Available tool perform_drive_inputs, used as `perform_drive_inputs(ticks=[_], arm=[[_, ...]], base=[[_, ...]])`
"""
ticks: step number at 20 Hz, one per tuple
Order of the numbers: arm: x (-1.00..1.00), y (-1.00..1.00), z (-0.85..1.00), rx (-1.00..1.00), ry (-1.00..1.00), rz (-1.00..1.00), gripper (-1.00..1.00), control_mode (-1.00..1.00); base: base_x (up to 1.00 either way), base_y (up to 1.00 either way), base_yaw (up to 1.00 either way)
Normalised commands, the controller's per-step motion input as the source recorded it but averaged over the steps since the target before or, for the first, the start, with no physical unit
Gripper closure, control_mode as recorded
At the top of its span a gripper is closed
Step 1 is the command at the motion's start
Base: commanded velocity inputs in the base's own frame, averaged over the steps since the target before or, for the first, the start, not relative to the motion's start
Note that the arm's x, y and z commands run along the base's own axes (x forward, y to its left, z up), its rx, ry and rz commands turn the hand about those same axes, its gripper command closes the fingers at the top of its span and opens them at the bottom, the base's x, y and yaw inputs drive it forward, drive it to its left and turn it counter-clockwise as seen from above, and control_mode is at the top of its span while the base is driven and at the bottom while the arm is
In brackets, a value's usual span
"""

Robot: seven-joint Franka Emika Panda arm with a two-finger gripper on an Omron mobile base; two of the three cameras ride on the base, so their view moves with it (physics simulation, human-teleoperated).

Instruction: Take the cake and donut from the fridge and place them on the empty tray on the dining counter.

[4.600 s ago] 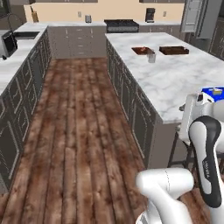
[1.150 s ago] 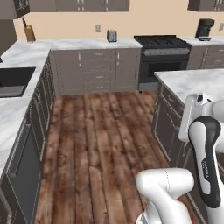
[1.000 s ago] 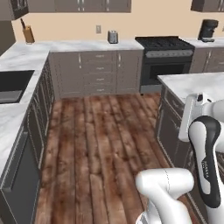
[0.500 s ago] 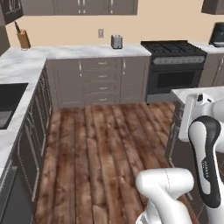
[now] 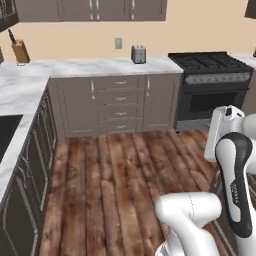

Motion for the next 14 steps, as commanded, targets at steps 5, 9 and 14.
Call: perform_drive_inputs(ticks=[5, 9, 14], arm=[[0.00, 0.00, 0.00, 0.00, 0.00, 0.00, -1.00, 1.00], [0.00, 0.00, 0.00, 0.00, 0.00, 0.00, -1.00, 1.00], [0.00, 0.00, 0.00, 0.00, 0.00, 0.00, -1.00, 1.00]], base=[[1.00, -0.06, 0.00], [1.00, -0.08, 0.00], [1.00, -0.12, -0.02]])
